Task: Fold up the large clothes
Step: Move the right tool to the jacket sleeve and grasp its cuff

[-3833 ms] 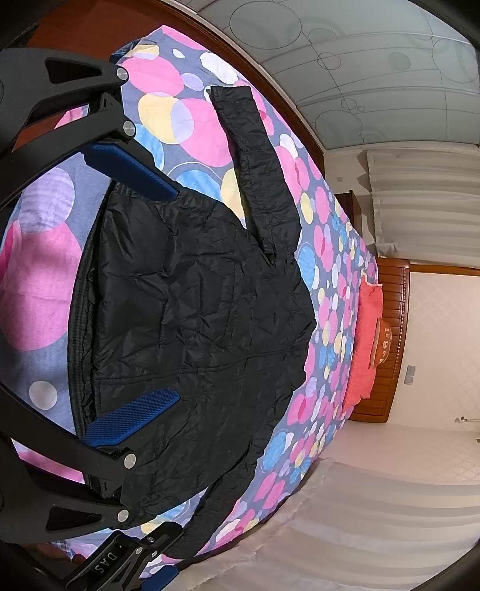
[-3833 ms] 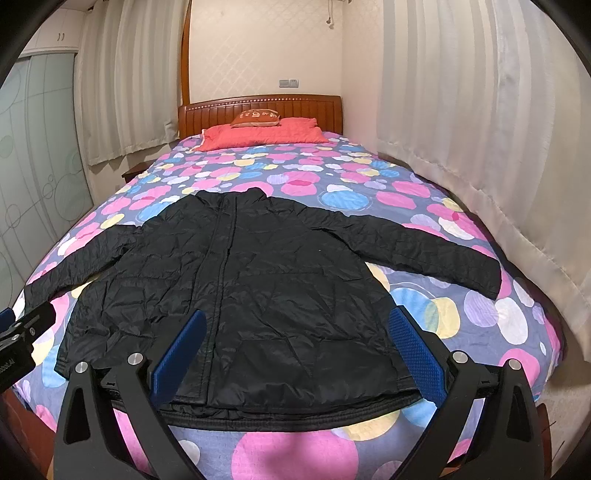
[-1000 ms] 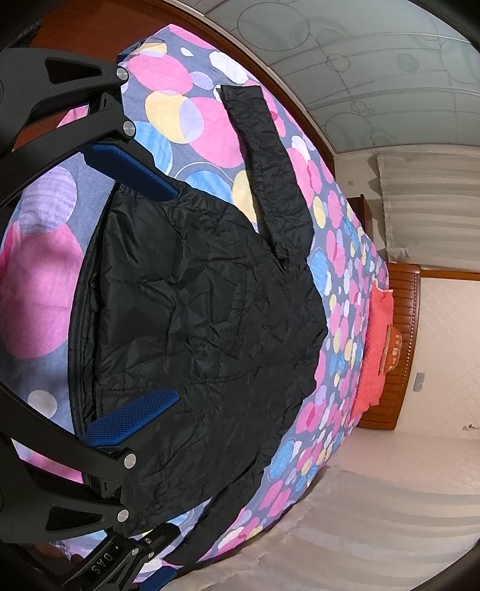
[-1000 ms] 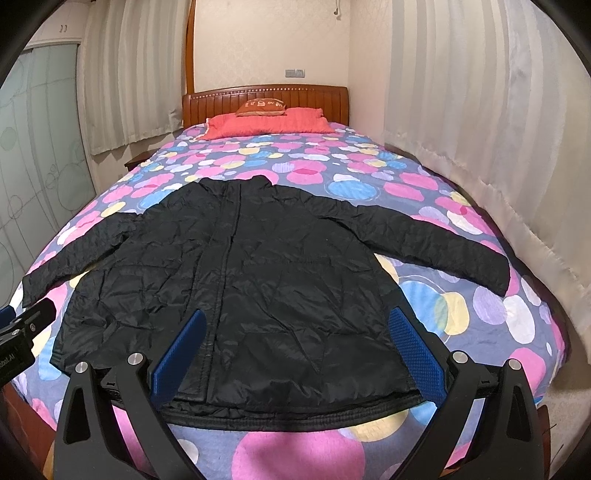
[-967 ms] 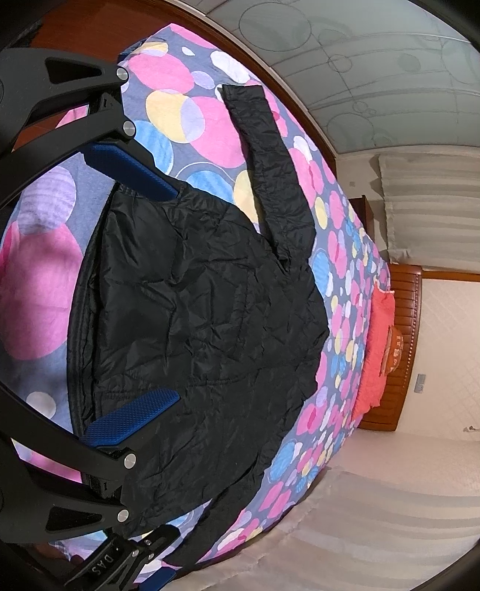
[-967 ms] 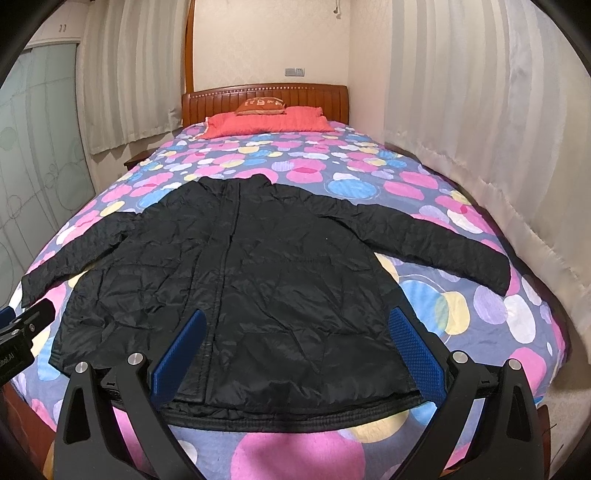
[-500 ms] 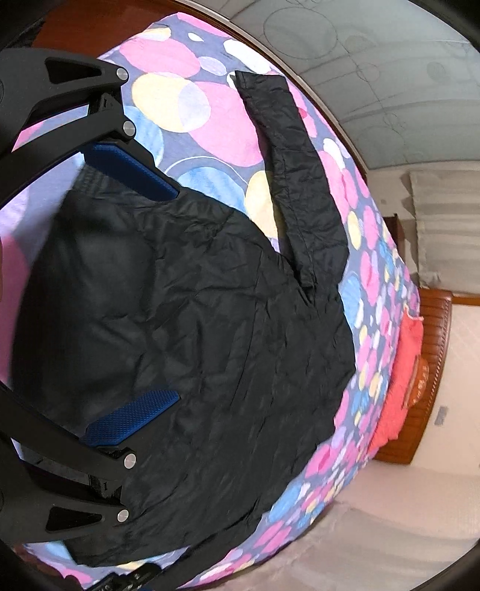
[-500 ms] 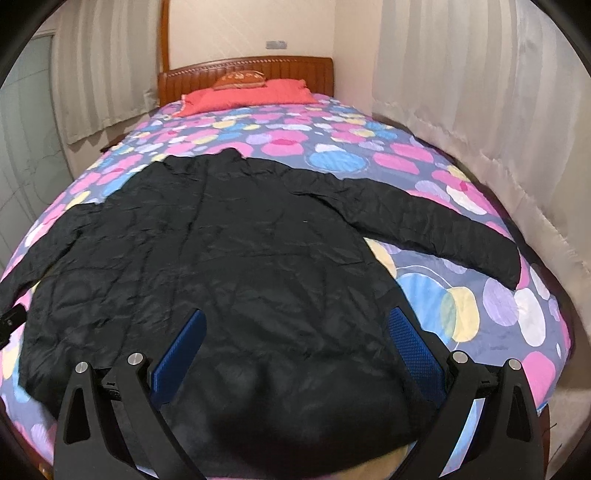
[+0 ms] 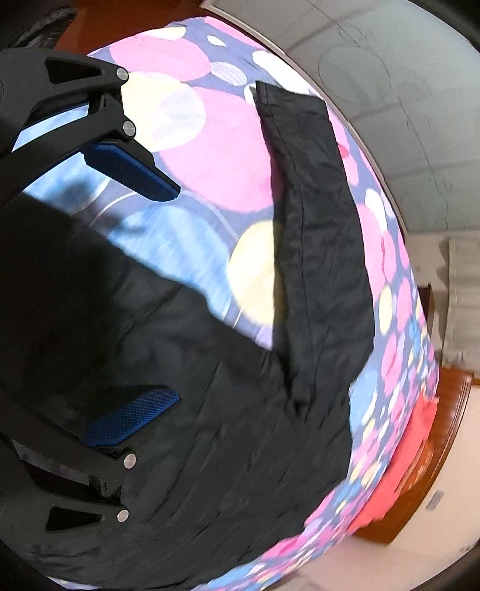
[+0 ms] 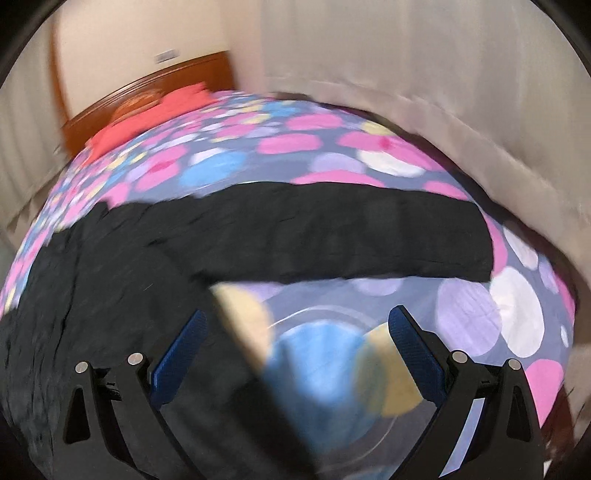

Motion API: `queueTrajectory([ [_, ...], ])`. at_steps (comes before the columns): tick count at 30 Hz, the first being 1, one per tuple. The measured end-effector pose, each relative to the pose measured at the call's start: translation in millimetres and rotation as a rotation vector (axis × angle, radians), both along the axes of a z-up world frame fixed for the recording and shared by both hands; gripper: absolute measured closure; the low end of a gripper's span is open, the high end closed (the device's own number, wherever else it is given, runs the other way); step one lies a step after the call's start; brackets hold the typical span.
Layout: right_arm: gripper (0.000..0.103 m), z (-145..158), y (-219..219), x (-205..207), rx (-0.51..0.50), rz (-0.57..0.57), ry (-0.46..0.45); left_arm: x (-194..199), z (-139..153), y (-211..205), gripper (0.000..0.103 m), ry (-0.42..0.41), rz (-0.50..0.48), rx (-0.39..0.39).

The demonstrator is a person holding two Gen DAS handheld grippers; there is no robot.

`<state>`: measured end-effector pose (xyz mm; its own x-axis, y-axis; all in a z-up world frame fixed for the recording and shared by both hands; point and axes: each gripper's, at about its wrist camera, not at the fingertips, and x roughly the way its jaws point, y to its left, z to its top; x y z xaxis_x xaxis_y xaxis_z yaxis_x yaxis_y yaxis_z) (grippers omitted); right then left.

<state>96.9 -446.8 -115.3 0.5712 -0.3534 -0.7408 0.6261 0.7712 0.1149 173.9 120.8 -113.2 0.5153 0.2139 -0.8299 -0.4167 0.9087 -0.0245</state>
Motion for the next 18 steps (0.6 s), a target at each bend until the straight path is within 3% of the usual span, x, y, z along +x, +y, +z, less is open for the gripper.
queueTrajectory([
  [2,0.015,-9,-33,-5,0.076,-0.066,-0.043,3,-4,8,0.002,0.006,0.028,0.002],
  [3,0.035,-13,-46,-7,0.096,-0.098,-0.049,5,-7,12,0.002,0.007,0.044,-0.003],
  [4,0.045,-17,-56,-9,0.113,-0.123,-0.044,8,-9,17,0.002,0.007,0.059,-0.011],
  [14,0.045,-61,-131,-27,0.43,-0.297,-0.239,13,-18,42,0.002,-0.012,0.179,-0.06],
  [18,0.041,-69,-143,-27,0.453,-0.341,-0.331,14,-27,42,0.002,0.012,0.185,-0.068],
])
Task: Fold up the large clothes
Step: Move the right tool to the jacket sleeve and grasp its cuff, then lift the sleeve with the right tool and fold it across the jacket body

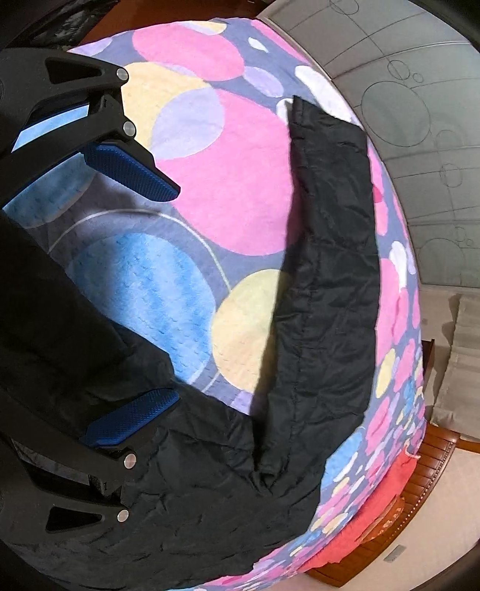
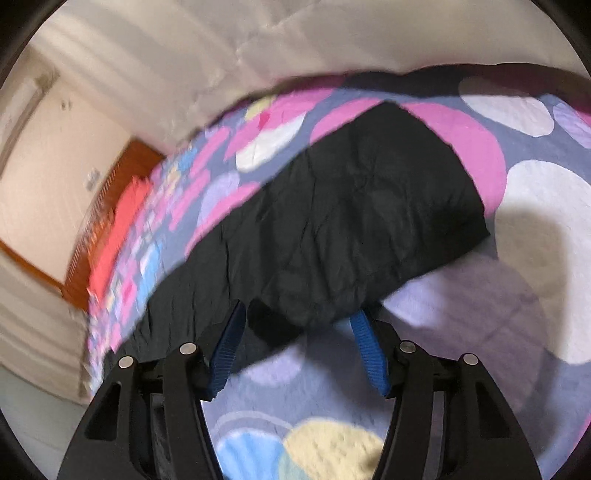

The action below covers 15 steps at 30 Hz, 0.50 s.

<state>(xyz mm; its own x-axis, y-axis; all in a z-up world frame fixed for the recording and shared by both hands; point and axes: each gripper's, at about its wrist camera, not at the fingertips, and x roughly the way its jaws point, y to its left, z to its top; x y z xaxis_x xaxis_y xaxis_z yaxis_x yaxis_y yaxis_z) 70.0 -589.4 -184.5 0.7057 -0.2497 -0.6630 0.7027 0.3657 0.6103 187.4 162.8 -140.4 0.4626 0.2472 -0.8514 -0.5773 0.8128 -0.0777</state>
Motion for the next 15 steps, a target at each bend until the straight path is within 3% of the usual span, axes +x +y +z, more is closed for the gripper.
queueTrajectory([
  [3,0.036,0,-7,-3,-0.007,-0.057,-0.071,0,-7,1,0.002,0.012,0.005,-0.006],
  [6,0.037,1,-15,0,-0.026,-0.093,-0.091,-1,-11,-1,0.002,0.018,0.001,0.005],
  [8,0.056,5,-17,6,-0.06,-0.107,-0.042,-1,-13,-1,0.002,0.02,0.0,0.01],
  [9,0.072,3,-20,8,-0.059,-0.102,-0.031,0,-14,-1,0.002,0.02,0.0,0.013],
  [10,0.08,1,-23,6,-0.053,-0.098,-0.032,1,-16,-2,0.002,0.023,0.0,0.018],
  [12,0.087,7,-22,10,-0.079,-0.091,-0.013,1,-20,-4,0.002,0.03,-0.007,0.025],
  [15,0.089,31,-5,13,-0.192,-0.051,0.001,1,-25,-5,0.002,0.029,-0.01,0.032],
])
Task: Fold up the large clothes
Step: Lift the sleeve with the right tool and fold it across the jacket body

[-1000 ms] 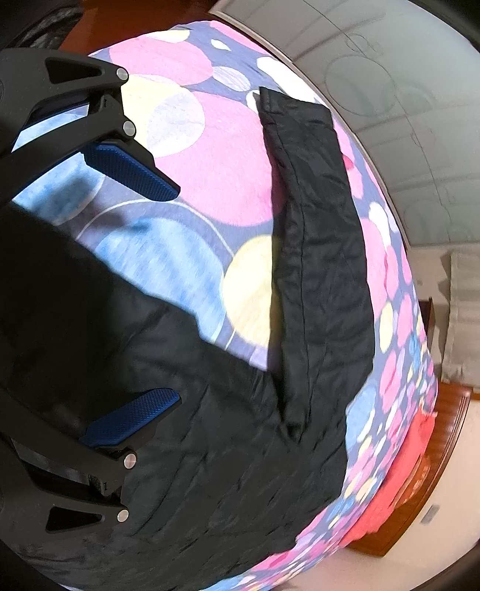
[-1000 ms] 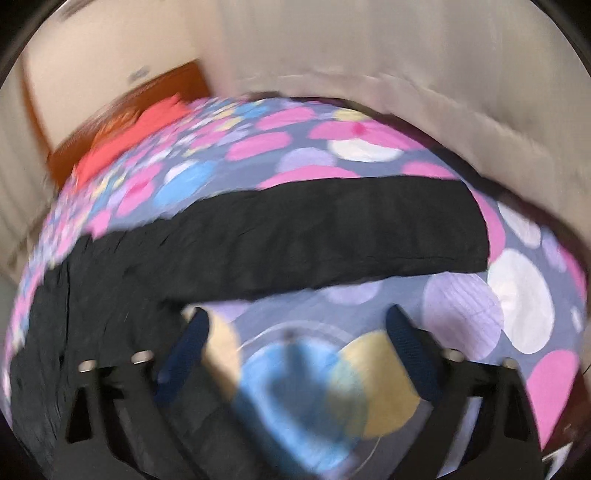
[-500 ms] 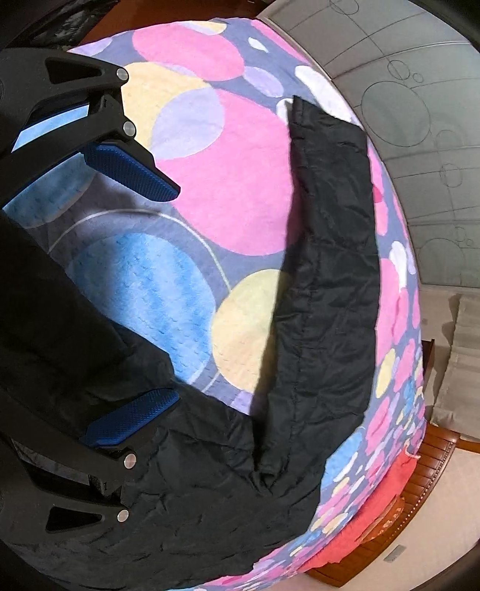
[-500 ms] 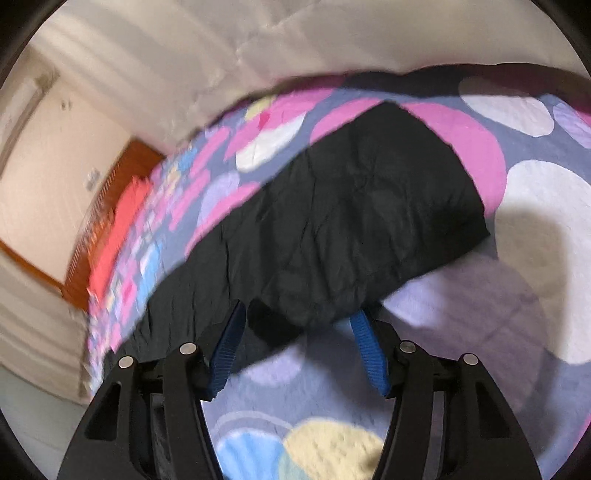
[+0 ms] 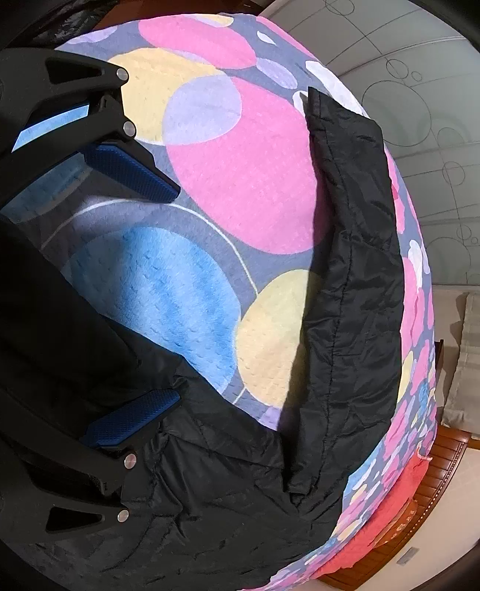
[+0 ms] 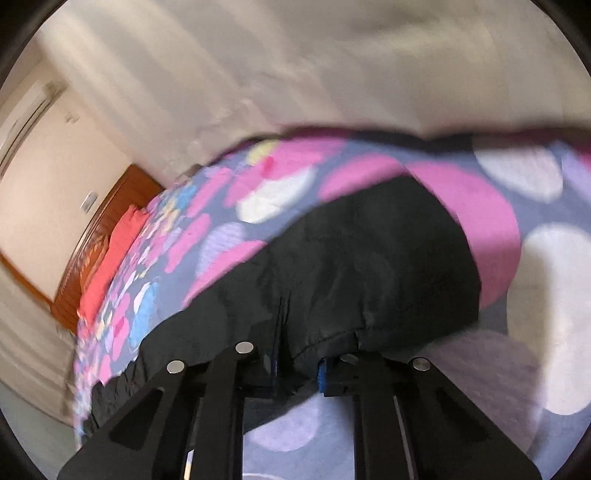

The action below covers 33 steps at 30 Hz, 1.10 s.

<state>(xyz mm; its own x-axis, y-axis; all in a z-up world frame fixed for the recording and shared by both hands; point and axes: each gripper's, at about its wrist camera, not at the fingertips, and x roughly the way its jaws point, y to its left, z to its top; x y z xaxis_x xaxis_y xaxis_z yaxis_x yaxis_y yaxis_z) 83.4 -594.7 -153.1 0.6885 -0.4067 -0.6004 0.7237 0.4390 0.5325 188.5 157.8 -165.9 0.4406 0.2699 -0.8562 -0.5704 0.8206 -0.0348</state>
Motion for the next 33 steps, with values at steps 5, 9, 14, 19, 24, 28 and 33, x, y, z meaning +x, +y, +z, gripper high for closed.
queueTrajectory([
  [5,0.09,50,54,28,-0.196,0.14,-0.003,1,-2,-4,0.002,0.0,-0.006,0.026],
  [9,0.09,84,121,75,-0.326,0.337,0.001,1,-2,-3,0.002,-0.005,-0.006,0.02],
  [14,0.09,99,206,133,-0.4,0.557,0.003,1,-3,-2,0.002,-0.006,-0.008,0.02],
  [19,0.09,106,295,182,-0.46,0.743,-0.005,-2,-3,-4,0.002,-0.014,-0.006,0.017],
  [24,0.09,95,378,221,-0.5,0.927,0.02,-2,-4,-4,0.002,-0.021,-0.008,0.011],
  [28,0.09,64,417,245,-0.492,1.048,0.12,-2,-4,-3,0.002,-0.023,-0.008,0.01],
  [33,0.087,12,450,261,-0.499,1.162,0.306,-3,-5,-4,0.002,-0.026,-0.01,0.013],
])
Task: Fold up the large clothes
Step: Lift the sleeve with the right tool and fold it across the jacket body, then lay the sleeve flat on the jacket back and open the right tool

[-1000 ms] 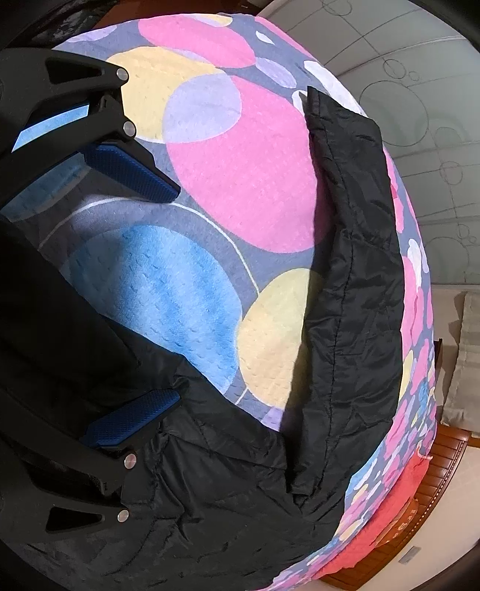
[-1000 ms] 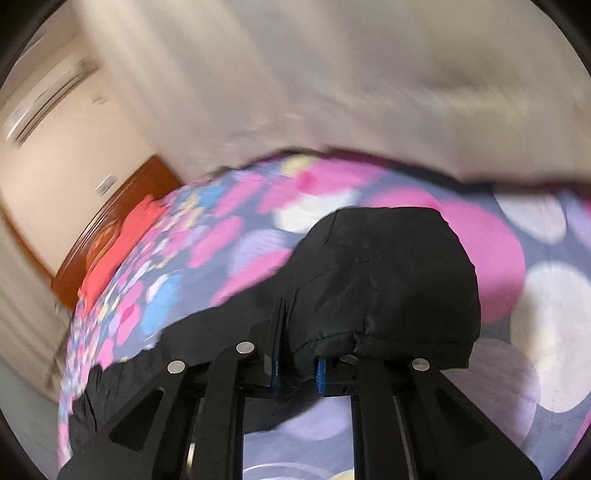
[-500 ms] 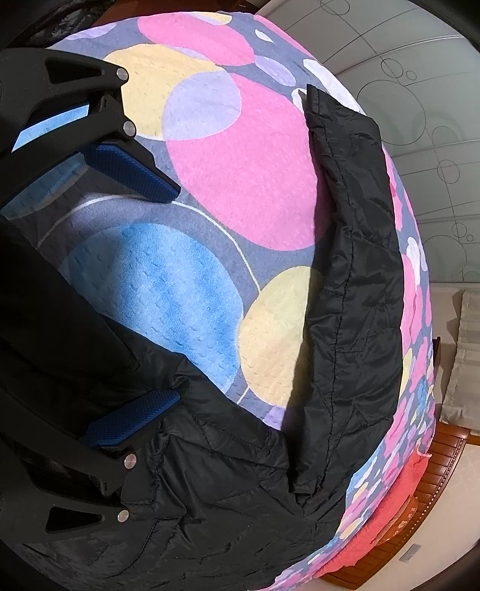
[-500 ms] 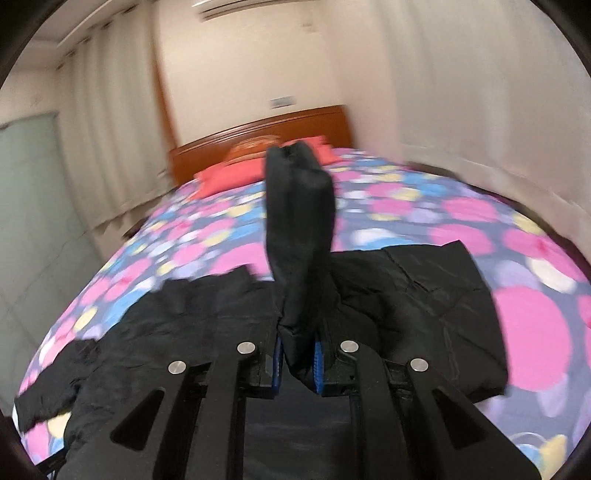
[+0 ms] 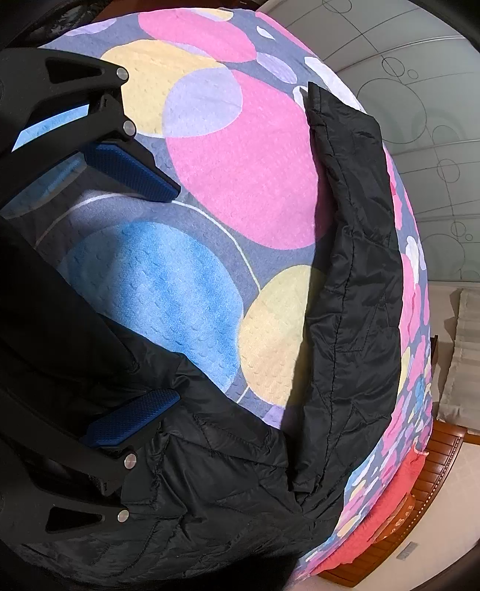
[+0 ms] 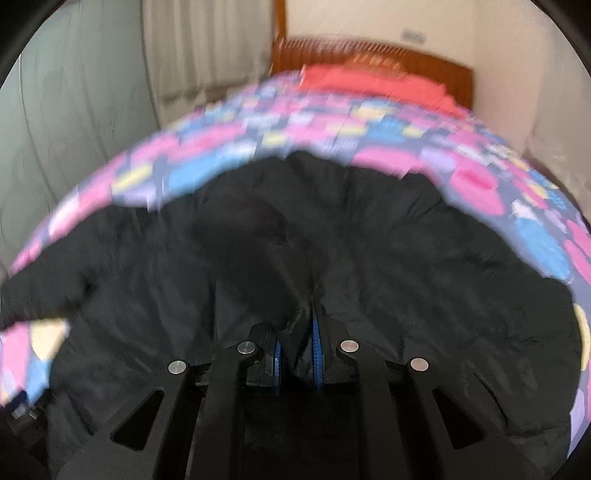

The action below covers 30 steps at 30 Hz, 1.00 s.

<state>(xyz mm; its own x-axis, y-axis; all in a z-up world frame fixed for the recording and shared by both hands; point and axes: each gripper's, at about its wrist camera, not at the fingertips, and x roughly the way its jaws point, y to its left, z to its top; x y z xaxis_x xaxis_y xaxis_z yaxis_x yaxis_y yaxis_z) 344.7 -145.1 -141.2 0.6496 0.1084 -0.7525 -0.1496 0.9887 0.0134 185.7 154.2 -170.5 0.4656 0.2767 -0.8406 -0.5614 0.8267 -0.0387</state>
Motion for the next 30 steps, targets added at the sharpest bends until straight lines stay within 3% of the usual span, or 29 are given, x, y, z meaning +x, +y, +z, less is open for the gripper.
queueTrajectory([
  [2,0.082,-15,8,4,-0.034,0.022,0.053,0,0,0,0.002,0.0,-0.002,0.001],
  [6,0.037,-4,6,-11,0.022,0.089,0.05,0,0,0,0.002,-0.001,-0.002,0.001],
  [9,0.037,16,-5,-28,0.088,0.096,0.005,0,0,0,0.002,-0.001,-0.002,0.0],
  [11,0.038,34,-34,-36,0.131,0.035,-0.047,0,0,-1,0.002,-0.001,-0.002,0.001],
  [13,0.051,46,-74,-37,0.147,-0.07,-0.087,0,0,0,0.002,0.0,-0.002,0.001],
  [16,0.06,49,-154,-25,0.156,-0.306,-0.1,0,0,0,0.002,0.0,-0.002,0.001],
  [18,0.061,42,-199,-17,0.162,-0.436,-0.098,0,-1,0,0.002,-0.001,-0.002,0.001],
  [21,0.061,16,-241,1,0.126,-0.538,-0.049,0,-1,0,0.002,0.001,-0.002,0.003],
  [24,0.061,-23,-251,15,0.111,-0.532,0.063,2,0,0,0.002,0.004,-0.002,0.007],
  [25,0.061,-29,-250,16,0.102,-0.52,0.05,2,0,0,0.002,0.004,-0.002,0.008],
  [30,0.061,-13,-227,13,0.052,-0.537,0.038,3,0,-1,0.002,0.007,-0.003,0.014],
])
